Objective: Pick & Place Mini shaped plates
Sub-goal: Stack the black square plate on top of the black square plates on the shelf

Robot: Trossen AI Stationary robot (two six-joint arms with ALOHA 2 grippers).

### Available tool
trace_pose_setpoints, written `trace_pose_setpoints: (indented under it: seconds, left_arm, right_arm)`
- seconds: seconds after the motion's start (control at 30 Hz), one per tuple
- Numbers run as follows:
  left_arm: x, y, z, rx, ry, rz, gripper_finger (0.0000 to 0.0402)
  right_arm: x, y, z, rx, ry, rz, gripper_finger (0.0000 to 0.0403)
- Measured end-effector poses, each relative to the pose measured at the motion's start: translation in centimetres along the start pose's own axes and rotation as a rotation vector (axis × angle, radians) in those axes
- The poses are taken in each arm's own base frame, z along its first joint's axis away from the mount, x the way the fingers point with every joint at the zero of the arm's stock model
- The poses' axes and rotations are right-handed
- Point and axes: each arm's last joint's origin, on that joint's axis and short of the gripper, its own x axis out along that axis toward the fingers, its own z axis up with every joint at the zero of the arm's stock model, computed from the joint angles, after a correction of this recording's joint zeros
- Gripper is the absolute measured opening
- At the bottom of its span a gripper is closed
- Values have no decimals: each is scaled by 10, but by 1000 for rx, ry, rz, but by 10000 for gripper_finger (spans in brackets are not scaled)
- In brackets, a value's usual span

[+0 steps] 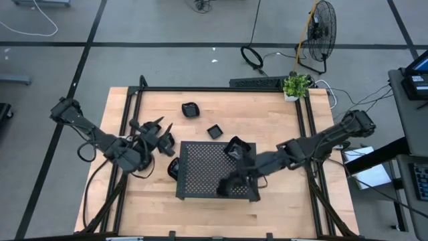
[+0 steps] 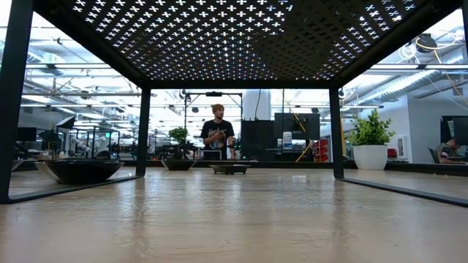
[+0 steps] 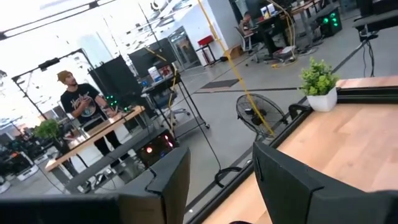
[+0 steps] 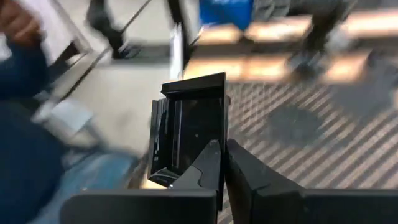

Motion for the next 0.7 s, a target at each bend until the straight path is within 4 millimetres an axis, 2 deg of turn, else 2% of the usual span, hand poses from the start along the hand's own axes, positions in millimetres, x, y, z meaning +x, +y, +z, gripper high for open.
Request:
trace_pose_setpoints:
  seconds: [0.2, 0.47, 0.7]
  left_arm:
    - [10, -2, -4, -39, 6, -77, 179]
    - [21, -3, -12, -43, 38, -110, 179]
    - [25, -4, -17, -55, 66, -177, 180]
  right_arm:
    - [-2, -2, -20, 88, 205, -43, 4]
    - [-7, -6, -25, 78, 266, -74, 4]
    - [-21, -15, -14, 60, 203, -76, 4]
